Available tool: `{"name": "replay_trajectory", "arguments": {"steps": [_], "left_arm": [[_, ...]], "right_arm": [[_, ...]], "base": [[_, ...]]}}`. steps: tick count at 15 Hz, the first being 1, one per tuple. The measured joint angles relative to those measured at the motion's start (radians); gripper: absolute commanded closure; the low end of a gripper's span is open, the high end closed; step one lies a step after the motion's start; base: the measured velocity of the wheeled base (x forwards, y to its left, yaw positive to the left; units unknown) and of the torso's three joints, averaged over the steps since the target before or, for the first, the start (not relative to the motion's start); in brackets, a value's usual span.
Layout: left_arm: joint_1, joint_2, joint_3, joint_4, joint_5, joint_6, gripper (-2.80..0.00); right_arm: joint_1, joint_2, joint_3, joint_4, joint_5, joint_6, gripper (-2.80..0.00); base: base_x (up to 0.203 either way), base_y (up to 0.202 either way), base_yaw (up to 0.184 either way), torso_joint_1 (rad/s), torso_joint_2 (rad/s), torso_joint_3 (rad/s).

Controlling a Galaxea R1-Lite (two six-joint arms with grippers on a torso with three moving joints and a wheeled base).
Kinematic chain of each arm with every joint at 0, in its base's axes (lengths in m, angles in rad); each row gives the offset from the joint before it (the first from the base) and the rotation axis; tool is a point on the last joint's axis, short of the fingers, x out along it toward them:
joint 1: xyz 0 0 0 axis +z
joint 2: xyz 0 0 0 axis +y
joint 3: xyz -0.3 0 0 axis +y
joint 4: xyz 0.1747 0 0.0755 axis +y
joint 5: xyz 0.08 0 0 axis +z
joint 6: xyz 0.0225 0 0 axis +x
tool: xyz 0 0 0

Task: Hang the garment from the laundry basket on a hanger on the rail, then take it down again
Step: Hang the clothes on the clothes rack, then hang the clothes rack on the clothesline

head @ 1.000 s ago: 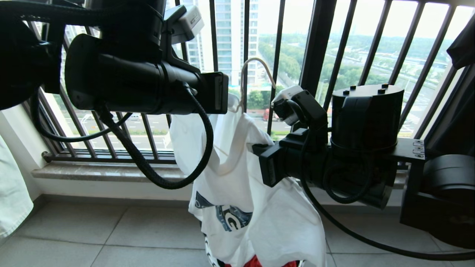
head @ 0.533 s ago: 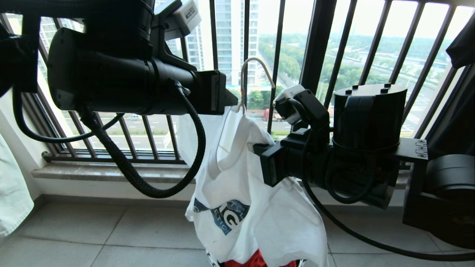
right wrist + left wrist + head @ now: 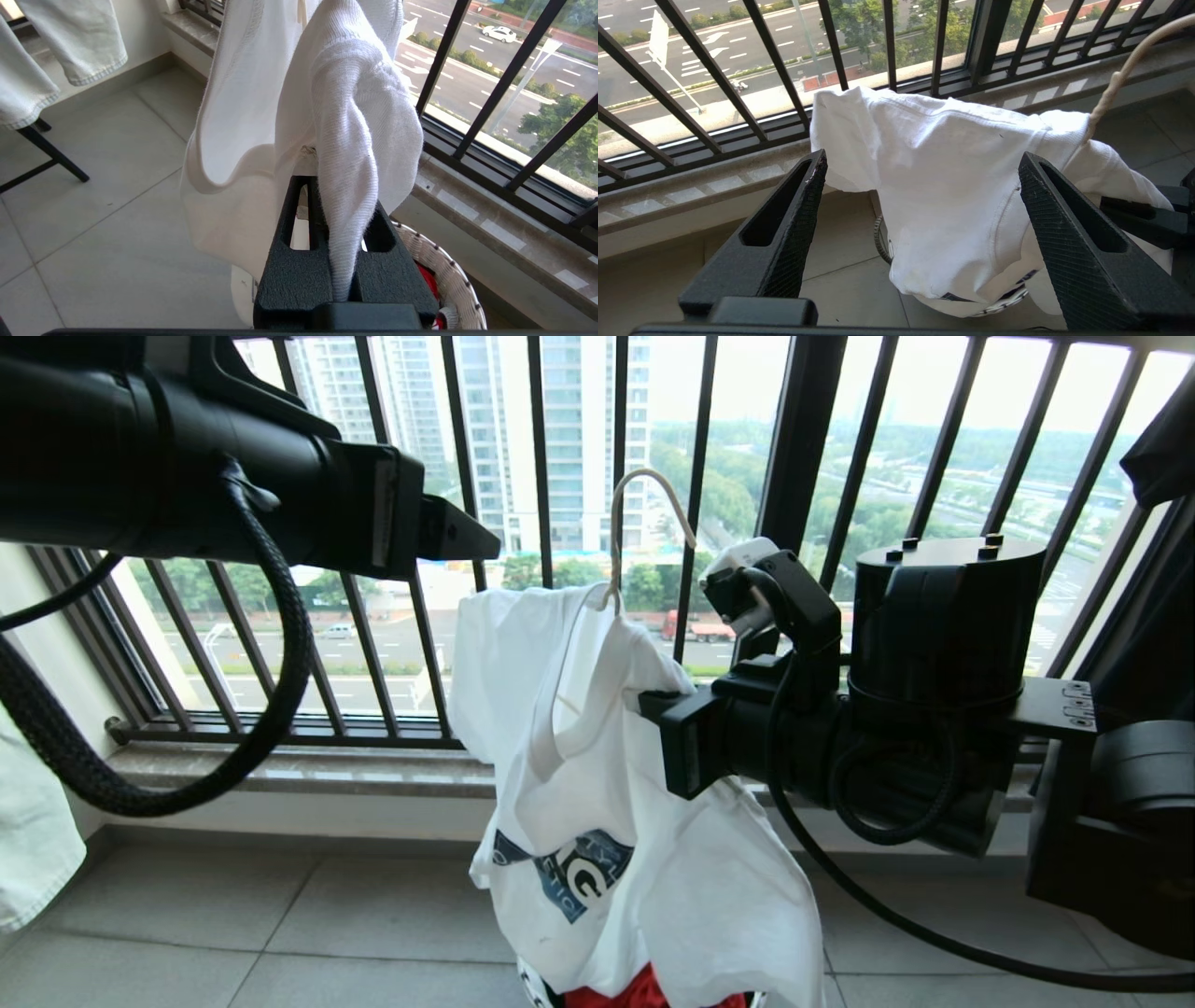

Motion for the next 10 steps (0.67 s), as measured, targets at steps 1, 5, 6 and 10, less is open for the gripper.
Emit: {"name": "replay_trajectory", "arguments": {"steps": [1, 5, 6, 10], "left_arm": [[0.039, 0.001, -0.03, 0.01, -0.001, 0.011, -2.8], [0.184, 0.011, -0.129, 0.152, -0.184, 0.092, 0.0], [0.232, 0.011, -0.146, 0.188, -0.277, 0.145, 0.0], [0.347, 0.023, -0.233, 0.348, -0.552, 0.427, 0.0]], "right_arm": [[0.0, -0.004, -0.001, 0.0, 0.014, 0.004, 0.0], [-0.008, -0.009, -0.001, 0.001, 0.033, 0.006, 0.0], [-0.013, -0.011, -0.001, 0.001, 0.048, 0.01, 0.0], [-0.034, -0.028, 0.022, 0.001, 0.185, 0.032, 0.0]], "base": [[0.0, 0.0, 0.0, 0.0, 0.0, 0.0], [0.0, 0.0, 0.0, 0.0, 0.0, 0.0], [0.0, 0.0, 0.0, 0.0, 0.0, 0.0], [0.0, 0.0, 0.0, 0.0, 0.0, 0.0]]}}
